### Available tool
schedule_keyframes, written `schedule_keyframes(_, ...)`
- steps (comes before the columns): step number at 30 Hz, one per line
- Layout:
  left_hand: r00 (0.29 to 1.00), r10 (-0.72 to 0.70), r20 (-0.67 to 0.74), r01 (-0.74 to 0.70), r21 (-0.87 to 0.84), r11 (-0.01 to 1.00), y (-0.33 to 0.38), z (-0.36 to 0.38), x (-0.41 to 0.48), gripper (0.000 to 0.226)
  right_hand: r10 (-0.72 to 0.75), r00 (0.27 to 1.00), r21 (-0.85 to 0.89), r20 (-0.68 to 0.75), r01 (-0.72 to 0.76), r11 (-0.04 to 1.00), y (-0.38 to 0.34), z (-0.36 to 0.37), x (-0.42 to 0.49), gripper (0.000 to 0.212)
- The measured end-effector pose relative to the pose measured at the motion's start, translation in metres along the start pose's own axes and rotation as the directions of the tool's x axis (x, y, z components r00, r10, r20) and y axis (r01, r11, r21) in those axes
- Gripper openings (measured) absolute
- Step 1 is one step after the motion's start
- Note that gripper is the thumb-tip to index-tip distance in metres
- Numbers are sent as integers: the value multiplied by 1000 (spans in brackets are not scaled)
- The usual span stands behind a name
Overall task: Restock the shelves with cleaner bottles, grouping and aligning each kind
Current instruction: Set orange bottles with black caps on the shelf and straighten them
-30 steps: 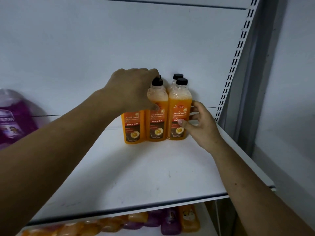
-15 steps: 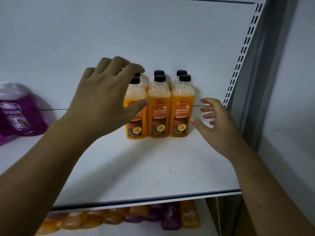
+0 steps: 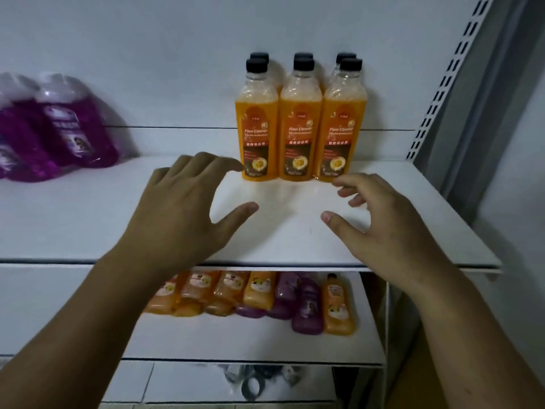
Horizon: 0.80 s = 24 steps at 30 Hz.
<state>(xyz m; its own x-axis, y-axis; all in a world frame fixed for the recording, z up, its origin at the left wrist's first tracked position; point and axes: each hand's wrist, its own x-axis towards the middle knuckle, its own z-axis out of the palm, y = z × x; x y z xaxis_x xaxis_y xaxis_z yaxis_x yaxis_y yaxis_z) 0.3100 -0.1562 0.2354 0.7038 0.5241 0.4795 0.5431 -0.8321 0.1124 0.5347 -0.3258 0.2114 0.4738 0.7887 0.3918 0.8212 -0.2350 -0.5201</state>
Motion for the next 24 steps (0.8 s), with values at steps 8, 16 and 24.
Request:
schedule_keyframes(8, 994, 103, -32, -108, -273, 956, -19, -8, -73, 50, 75, 994, 25, -82, -73, 997, -55, 17, -77, 46)
schedule_keyframes(16, 981, 191, 27, -178, -254, 951, -44, -1, -136, 40, 112, 992, -49, -50, -114, 992, -86, 51, -132, 43)
schedule_keyframes(24, 966, 64, 252, -8, -217, 976, -87, 61, -167, 52, 202, 977, 22, 65, -204, 979, -66, 113, -135, 37)
